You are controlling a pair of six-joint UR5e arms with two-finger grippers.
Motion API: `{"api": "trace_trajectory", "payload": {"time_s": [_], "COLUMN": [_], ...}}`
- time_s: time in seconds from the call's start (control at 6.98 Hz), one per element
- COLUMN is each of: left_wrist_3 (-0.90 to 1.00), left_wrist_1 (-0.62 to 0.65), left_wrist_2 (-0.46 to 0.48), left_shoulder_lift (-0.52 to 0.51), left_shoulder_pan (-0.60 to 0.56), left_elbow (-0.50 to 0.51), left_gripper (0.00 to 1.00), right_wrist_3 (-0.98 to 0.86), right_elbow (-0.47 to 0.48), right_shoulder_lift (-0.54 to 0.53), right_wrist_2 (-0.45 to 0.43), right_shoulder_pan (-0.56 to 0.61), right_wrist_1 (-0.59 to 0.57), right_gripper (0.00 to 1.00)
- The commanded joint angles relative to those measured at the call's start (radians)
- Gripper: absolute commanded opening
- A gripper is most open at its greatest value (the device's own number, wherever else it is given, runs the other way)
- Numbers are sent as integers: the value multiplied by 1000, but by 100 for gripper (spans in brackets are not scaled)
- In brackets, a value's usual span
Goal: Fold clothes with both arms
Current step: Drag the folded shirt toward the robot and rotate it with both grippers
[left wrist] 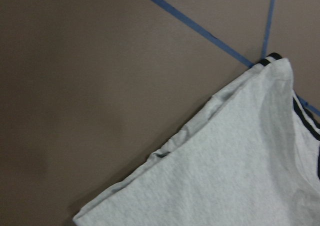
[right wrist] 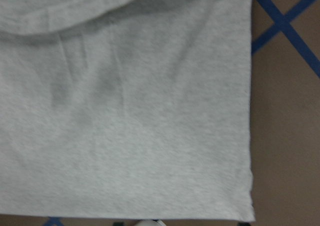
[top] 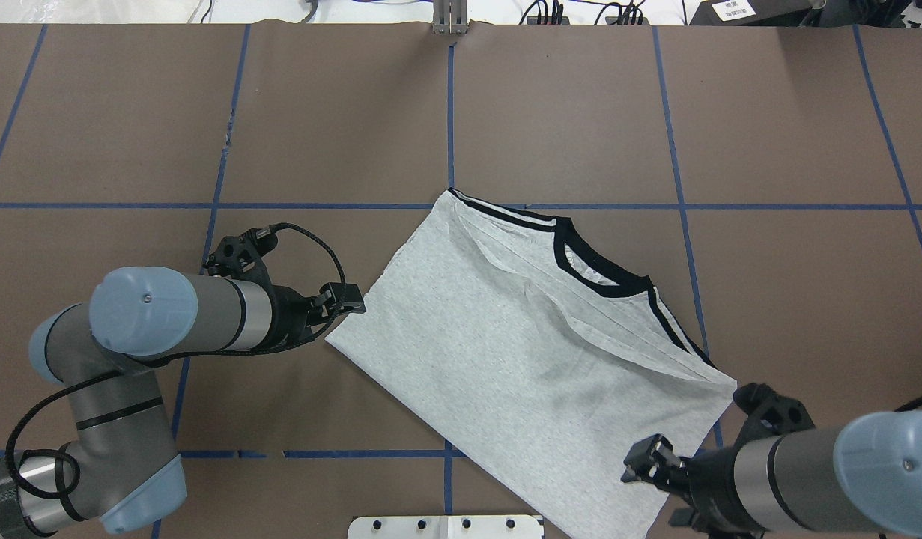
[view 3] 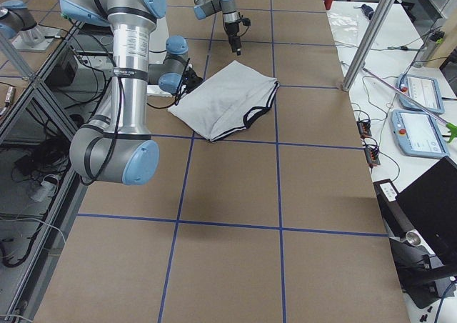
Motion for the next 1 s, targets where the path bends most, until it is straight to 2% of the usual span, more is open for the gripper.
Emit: {"api": "trace_trajectory", "payload": {"time_s": [0.0,0.14,0.29,0.72,0.86], "left_wrist_3": [-2,-3,-5,-3,-3], "left_wrist_1": [78,78,78,79,100], "left_wrist_2": [-2,-2,-2,1,1], "left_shoulder_lift": [-34,-42,-47,-53,-54], "left_shoulder_pan": [26,26,27,26,24], "left_elbow": [48,56,68,91,92], "left_gripper": [99,98,94,80,66], "right_wrist_3": [-132,-197,-216,-219,-219], "right_elbow": [-155,-214,-224,-251,-250], "right_shoulder_lift": [161,217,217,220,220], "right_wrist_2": [-1,4,2,1,-1], "right_shoulder_pan": [234,306,327,327,327], "right_wrist_1": [0,0,0,0,0], "right_gripper": [100,100,100,100,100]}}
